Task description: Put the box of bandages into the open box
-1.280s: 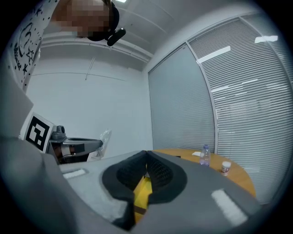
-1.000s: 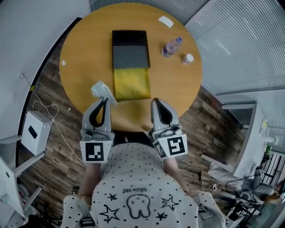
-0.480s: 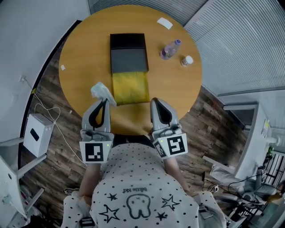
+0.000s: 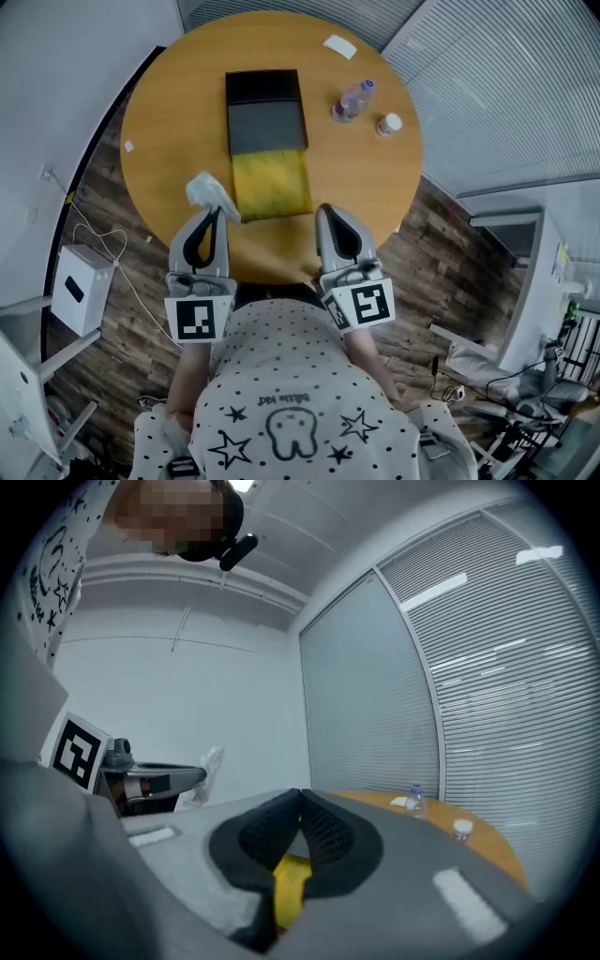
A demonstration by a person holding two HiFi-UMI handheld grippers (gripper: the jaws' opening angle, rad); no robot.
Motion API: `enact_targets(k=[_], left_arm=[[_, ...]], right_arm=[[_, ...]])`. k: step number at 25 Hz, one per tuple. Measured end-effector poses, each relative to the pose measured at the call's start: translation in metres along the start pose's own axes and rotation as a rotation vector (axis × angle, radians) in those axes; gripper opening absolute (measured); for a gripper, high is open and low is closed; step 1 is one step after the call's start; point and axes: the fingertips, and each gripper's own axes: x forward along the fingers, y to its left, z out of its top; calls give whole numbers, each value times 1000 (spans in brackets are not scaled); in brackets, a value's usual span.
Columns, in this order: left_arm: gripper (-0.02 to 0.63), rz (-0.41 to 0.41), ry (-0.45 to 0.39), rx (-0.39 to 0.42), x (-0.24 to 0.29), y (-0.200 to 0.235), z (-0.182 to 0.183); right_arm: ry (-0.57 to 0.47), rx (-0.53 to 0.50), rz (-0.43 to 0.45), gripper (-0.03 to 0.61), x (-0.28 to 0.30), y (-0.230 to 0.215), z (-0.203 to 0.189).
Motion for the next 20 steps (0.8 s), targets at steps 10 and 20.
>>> enact_targets(k=[10,20], left_arm=[[12,6,-4,3,-2,2,1],[12,-43,109,128,15,16,9]], right_arm=[[-2,-1,-8,5,-2,-1,0],[-2,0,-51,5,-4,-11,0]])
